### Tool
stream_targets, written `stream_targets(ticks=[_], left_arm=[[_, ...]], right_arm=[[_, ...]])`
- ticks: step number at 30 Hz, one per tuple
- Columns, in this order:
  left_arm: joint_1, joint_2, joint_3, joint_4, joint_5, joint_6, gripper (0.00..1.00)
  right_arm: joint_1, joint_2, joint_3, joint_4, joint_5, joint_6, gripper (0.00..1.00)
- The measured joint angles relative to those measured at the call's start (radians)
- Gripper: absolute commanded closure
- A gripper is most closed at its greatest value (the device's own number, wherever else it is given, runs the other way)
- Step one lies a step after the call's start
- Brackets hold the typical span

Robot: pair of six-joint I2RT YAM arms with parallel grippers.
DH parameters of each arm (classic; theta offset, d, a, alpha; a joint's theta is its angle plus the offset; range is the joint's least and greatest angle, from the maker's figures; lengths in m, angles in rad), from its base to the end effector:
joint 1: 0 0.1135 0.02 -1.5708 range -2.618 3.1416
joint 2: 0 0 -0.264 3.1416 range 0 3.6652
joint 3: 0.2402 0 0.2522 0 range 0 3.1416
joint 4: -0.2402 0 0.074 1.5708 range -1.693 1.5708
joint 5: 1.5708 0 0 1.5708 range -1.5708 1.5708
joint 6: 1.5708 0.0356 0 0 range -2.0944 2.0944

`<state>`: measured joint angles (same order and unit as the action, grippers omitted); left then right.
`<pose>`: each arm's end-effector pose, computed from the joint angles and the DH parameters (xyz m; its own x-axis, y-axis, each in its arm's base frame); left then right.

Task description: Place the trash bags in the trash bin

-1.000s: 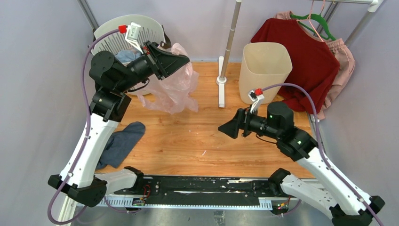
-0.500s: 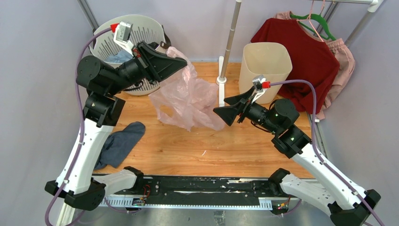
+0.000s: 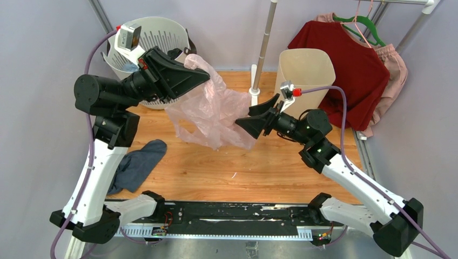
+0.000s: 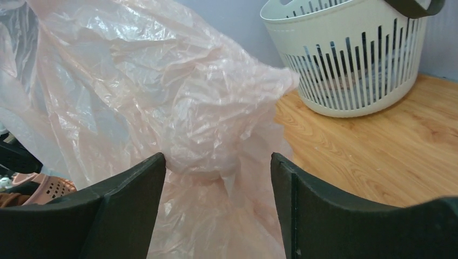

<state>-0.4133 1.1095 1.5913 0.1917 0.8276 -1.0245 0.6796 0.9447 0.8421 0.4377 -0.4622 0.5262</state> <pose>0.1437 -0.0917 0.5778 -0.3858 -0.4621 -0.7985 0.9031 -0.0122 -0.4293 0.1573 0.1475 0.3968 -0.2259 0.3955 -0.8903 -0.8982 0.2694 0.3475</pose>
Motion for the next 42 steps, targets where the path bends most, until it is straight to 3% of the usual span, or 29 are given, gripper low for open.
stream_targets(ticks=[1, 2, 3, 5, 12, 21, 32, 42], left_arm=[[0.0, -0.003, 0.0, 0.006, 0.003, -0.004, 1.0], [0.0, -0.006, -0.002, 0.014, 0.005, -0.008, 1.0], [0.0, -0.009, -0.003, 0.019, 0.007, -0.01, 1.0], [0.0, -0.015, -0.006, 0.024, 0.008, -0.008, 1.0], [0.0, -0.017, 0.008, -0.122, -0.009, 0.108, 1.0], [0.06, 0.021, 0.042, -0.285, -0.024, 0.238, 1.0], [0.14, 0.074, -0.019, -0.3, -0.018, 0.263, 1.0], [0.143, 0.076, -0.048, -0.298, 0.003, 0.282, 1.0]], right_arm=[[0.0, 0.014, 0.0, 0.022, -0.009, 0.011, 0.51], [0.0, 0.026, 0.0, 0.042, -0.017, 0.019, 0.74], [0.0, 0.037, 0.0, 0.06, -0.028, 0.034, 0.87], [-0.001, 0.051, 0.0, 0.087, -0.046, 0.056, 0.99], [-0.001, -0.03, 0.0, 0.023, -0.066, 0.058, 1.0], [-0.002, -0.323, 0.0, -0.294, -0.006, -0.082, 1.0], [-0.002, -0.486, 0.181, -0.716, 0.1, -0.237, 1.0], [-0.002, -0.51, 0.361, -0.86, 0.242, -0.332, 1.0]])
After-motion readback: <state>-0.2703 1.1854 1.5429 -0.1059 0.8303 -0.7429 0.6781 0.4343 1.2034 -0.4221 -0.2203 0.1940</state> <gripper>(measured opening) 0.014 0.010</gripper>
